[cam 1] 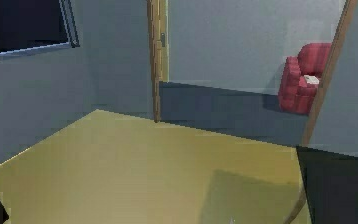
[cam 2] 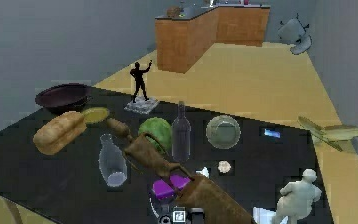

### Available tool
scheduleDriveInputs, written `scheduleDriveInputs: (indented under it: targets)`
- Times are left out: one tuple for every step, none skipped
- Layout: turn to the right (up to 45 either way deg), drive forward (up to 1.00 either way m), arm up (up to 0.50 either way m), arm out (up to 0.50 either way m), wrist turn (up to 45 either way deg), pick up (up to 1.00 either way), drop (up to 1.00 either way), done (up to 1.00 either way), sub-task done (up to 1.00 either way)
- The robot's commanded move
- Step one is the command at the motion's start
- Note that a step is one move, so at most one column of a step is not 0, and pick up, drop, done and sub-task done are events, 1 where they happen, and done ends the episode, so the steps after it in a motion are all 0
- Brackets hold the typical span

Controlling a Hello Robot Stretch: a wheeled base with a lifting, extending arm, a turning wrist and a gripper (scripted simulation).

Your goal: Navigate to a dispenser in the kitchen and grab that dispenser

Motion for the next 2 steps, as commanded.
scheduleDriveInputs:
  targets:
    - [0.0, 0.0, 0.1, 0.0, 0.0, 0.0, 0.0, 0.0, 0.0]
    - [0.0, 0.0, 0.0, 0.0, 0.0, 0.0, 0.0, 1.0, 0.0]
